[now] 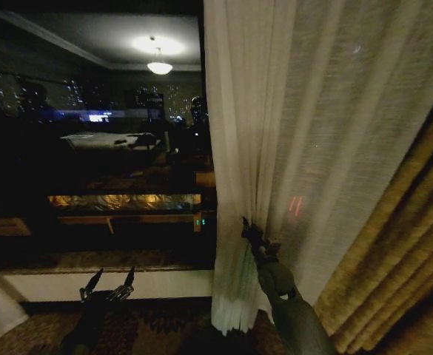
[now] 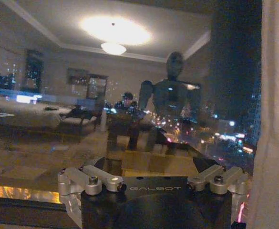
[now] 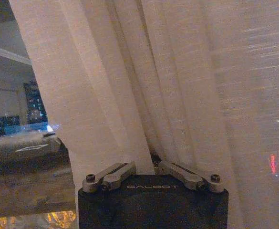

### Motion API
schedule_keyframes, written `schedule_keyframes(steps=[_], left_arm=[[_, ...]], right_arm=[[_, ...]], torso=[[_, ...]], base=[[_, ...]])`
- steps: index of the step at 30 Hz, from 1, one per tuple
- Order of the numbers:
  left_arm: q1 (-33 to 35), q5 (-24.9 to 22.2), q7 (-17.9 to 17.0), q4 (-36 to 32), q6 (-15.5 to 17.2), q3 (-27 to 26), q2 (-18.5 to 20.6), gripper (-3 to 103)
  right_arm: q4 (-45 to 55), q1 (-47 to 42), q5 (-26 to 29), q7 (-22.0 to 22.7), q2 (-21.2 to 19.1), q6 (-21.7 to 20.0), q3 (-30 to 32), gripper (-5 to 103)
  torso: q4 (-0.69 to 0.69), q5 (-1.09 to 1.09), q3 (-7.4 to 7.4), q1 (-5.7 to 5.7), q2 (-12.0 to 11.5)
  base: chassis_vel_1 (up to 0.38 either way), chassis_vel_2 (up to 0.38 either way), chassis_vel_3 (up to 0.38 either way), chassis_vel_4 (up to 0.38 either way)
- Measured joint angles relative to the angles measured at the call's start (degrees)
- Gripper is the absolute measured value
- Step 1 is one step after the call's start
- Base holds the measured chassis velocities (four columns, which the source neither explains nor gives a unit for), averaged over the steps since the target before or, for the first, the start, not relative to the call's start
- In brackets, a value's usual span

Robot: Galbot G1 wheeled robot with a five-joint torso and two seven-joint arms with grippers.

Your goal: Open the curtains by pulling them apart, changing their state from closed to fully open.

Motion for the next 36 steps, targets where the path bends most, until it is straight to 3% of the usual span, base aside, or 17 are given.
schedule_keyframes(steps=[26,36], left_arm=[[0.1,0.1,0.1,0.3,-0.2,0.1,-0.3,100],[0.1,0.3,0.4,0.5,-0.9,0.4,-0.7,100]], right_arm=[[-1.0,-0.3,-2.2,-0.9,-0.1,1.7,0.5,0],[-1.2,-0.7,-2.8,-0.9,-0.5,1.9,0.8,0]], torso=[[-0.01,0.00,0.00,0.00,0.0],[-0.02,0.01,0.00,0.00,0.0]], base=[[-0.355,-0.352,0.351,0.355],[-0.133,-0.169,0.156,0.140]])
